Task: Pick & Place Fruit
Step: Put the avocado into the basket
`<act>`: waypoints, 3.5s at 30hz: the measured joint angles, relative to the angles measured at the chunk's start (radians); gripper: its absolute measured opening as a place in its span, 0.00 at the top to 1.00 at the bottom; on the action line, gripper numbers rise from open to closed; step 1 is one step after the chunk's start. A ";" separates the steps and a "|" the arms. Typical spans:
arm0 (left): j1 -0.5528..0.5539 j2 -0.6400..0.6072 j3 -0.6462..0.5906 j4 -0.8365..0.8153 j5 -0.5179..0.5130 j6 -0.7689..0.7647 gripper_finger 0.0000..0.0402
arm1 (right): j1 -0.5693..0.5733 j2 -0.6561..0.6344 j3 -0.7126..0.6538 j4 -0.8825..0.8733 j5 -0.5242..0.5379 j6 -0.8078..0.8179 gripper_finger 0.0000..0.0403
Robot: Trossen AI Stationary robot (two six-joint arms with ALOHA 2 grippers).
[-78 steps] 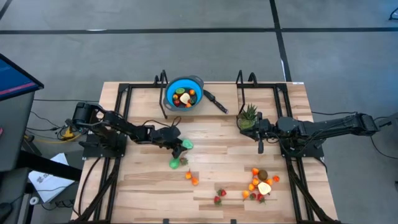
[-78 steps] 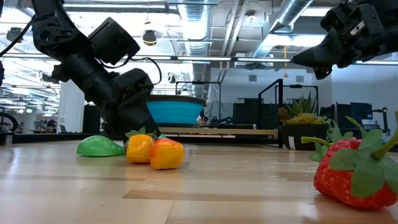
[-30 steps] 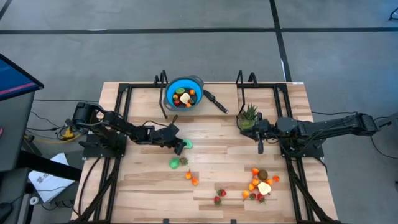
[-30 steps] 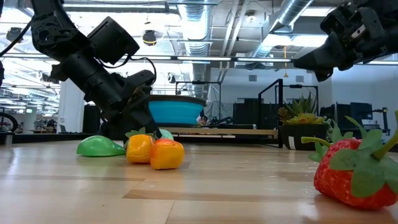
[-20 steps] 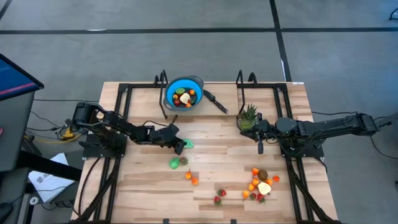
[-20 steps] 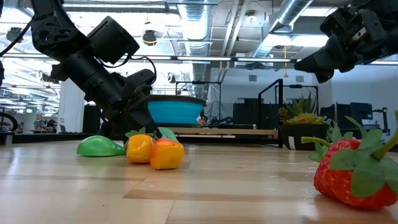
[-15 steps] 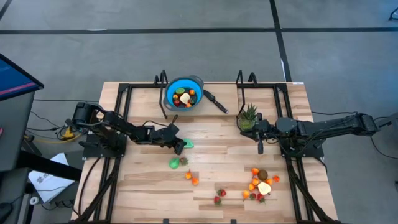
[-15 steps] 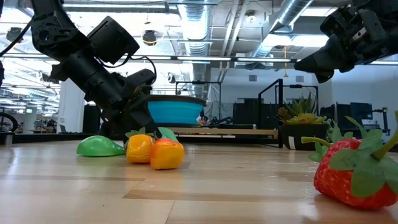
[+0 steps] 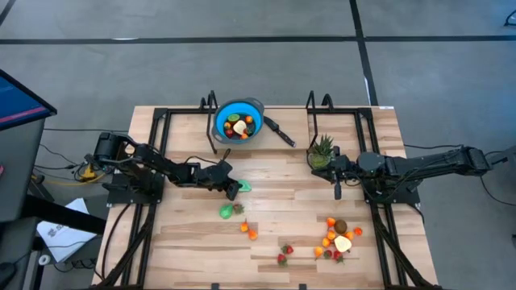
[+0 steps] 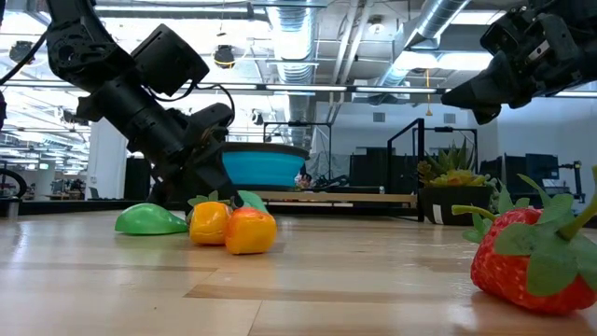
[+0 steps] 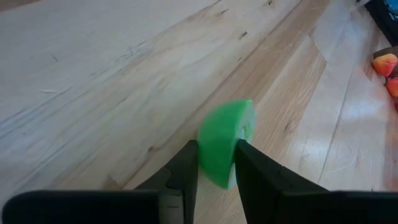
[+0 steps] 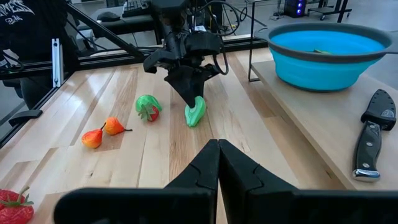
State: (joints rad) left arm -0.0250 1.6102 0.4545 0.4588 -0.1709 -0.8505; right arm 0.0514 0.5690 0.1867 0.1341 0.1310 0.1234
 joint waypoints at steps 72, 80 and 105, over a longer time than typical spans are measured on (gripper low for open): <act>-0.035 -0.168 0.172 0.328 -0.337 0.656 0.80 | 0.000 0.000 0.000 0.012 0.000 0.001 1.00; -0.026 -0.301 0.172 0.275 -0.722 1.013 0.81 | 0.000 0.000 0.000 0.019 0.000 0.001 1.00; 0.280 -0.168 0.172 0.275 -0.703 1.142 0.75 | 0.000 0.000 0.000 0.027 0.000 0.009 1.00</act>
State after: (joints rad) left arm 0.2550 1.4425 0.6266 0.7334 -0.8738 0.2913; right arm 0.0516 0.5687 0.1871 0.1615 0.1310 0.1326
